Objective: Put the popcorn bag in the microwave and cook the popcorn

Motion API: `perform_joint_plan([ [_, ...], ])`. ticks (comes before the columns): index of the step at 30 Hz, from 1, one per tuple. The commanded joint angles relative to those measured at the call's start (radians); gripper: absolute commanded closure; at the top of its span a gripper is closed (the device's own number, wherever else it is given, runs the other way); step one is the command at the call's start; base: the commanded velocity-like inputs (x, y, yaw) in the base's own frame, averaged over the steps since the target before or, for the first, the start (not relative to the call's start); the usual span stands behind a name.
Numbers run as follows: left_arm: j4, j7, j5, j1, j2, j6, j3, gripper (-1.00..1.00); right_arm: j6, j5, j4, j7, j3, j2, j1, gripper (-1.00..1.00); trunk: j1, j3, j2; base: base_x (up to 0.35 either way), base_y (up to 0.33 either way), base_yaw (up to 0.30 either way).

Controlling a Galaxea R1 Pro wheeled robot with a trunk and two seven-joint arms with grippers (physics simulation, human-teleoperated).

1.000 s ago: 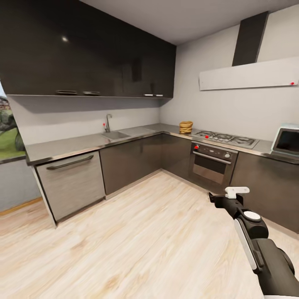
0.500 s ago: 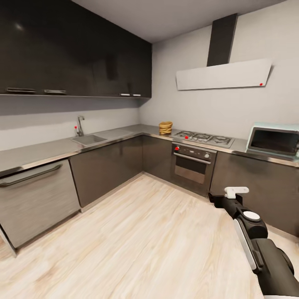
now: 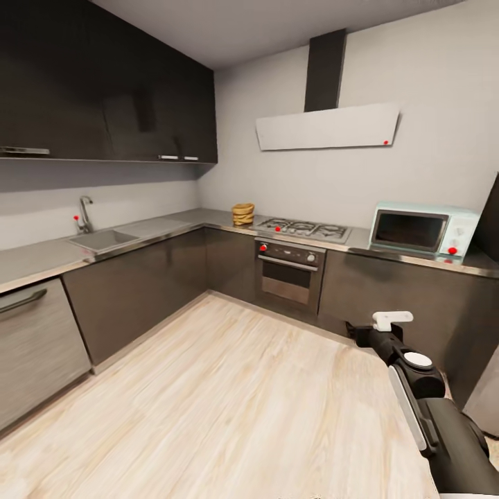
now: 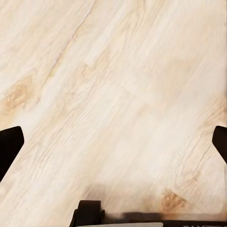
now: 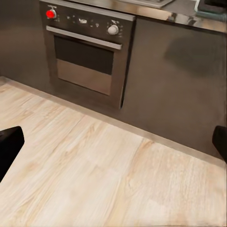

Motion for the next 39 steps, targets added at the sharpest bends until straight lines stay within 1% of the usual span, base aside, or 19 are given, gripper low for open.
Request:
perform_joint_plan([
  [1, 0.001, 0.000, 0.001, -0.001, -0.001, -0.003, 0.003, -1.00, 0.005, -0.001, -0.001, 0.000, 0.000, 0.000, -0.001, -1.00, 0.000, -0.001, -0.001, 0.000, 0.000, -0.290],
  [14, 0.001, 0.000, 0.001, -0.001, -0.001, -0.003, 0.003, -1.00, -0.001, -0.004, -0.010, 0.005, -0.001, 0.001, -0.001, -1.00, 0.000, -0.001, -0.001, 0.000, 0.000, -0.291],
  [16, 0.001, 0.000, 0.001, -0.001, -0.001, -0.003, 0.003, -1.00, -0.001, -0.005, -0.037, 0.004, -0.009, -0.002, -0.002, -1.00, 0.000, -0.001, -0.001, 0.000, 0.000, -0.294],
  [19, 0.001, 0.000, 0.001, 0.000, -0.002, -0.003, 0.002, -1.00, -0.001, -0.006, -0.077, 0.000, -0.017, -0.006, -0.033, -1.00, 0.000, -0.001, -0.001, 0.000, 0.000, -0.294],
  [21, 0.001, 0.000, 0.000, 0.001, -0.003, -0.003, 0.002, -1.00, -0.010, -0.007, -0.083, -0.002, -0.028, -0.002, -0.049, -1.00, 0.000, -0.001, -0.001, 0.000, 0.000, -0.294],
  [23, 0.001, 0.000, 0.000, 0.001, -0.005, -0.003, 0.002, -1.00, -0.028, -0.009, -0.085, -0.002, -0.043, -0.001, -0.055, -1.00, 0.000, -0.001, -0.001, 0.000, 0.000, -0.294],
  [25, 0.001, 0.000, -0.001, 0.001, -0.005, -0.003, 0.002, -1.00, -0.032, -0.010, -0.083, -0.002, -0.047, -0.001, -0.054, -1.00, 0.000, -0.001, -0.001, 0.000, 0.000, -0.294],
  [29, 0.001, 0.000, 0.000, 0.001, -0.005, -0.003, 0.002, -1.00, -0.033, -0.005, -0.082, -0.003, -0.037, 0.001, -0.045, -1.00, 0.000, -0.001, -0.001, 0.000, 0.000, -0.294],
  [33, 0.001, 0.000, 0.001, 0.001, -0.004, -0.003, 0.002, -1.00, -0.033, -0.004, -0.081, -0.003, -0.041, -0.002, -0.044, -1.00, 0.000, -0.001, -0.001, 0.000, 0.000, -0.294],
  [39, 0.001, 0.000, -0.001, 0.001, -0.002, -0.003, 0.002, -1.00, -0.032, -0.003, -0.078, -0.003, -0.033, 0.001, -0.043, -1.00, 0.000, -0.001, -0.001, 0.000, 0.000, -0.294],
])
